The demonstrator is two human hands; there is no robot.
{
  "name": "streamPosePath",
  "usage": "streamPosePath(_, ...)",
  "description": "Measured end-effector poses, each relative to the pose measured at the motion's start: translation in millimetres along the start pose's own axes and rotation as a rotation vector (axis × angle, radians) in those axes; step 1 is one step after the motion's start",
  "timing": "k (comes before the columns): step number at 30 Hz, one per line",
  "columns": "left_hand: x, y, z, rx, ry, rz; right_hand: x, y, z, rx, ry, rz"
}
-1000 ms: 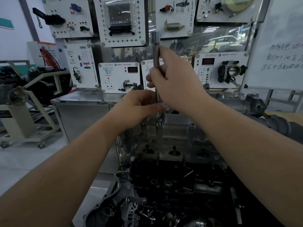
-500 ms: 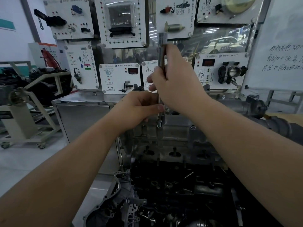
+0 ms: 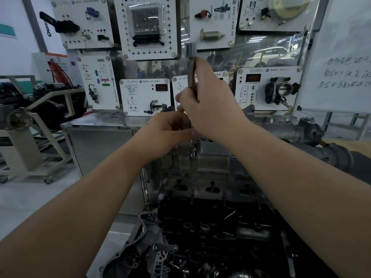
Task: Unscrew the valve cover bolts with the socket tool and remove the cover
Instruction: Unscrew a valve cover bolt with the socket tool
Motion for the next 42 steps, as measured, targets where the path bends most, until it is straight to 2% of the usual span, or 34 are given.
streamPosePath(6, 0.7, -0.1, 1.6, 0.003, 0.055, 0.054, -3.7, -0.8, -0.6, -0.058, -0.074, -0.058)
streamPosePath(13, 1.9, 0.8, -0.3, 0.013, 0.037, -0.002, -2.7, 2.3, -0.7, 0.031, -0.034, -0.023)
streamPosePath(21, -1.4, -0.7, 2.5, 0.006, 0.088, 0.019, -3.0, 1.4, -3.8, -0.125, -0.069, -0.056)
streamPosePath(27, 0.8, 0.0, -0.4, 0.037, 0.013, -0.019, -3.6, 1.5, -3.1, -0.003, -0.022, 0.008)
streamPosePath(34, -1.5, -1.6, 1.1, 0.009, 0.046, 0.011, -0.2, 0.7, -2.3, -0.071, -0.071, -0.052)
streamPosePath(39, 2.0, -0.8, -1.2, 0.008, 0.015, -0.01, 3.2, 1.3, 0.1, 0.014, -0.078, -0.047)
streamPosePath(42, -0.3, -0.7, 0.2, 0.014, 0.039, 0.015, 1.9, -0.7, -0.7, -0.007, -0.01, -0.025)
Point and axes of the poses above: each hand's wrist, its own y-axis towards the middle knuckle, its own z-axis out of the palm, x = y × z, the point moved 3 cm from there along y, towards the middle knuckle, and after that the axes turned 14 degrees about -x, right-handed, at the moved point
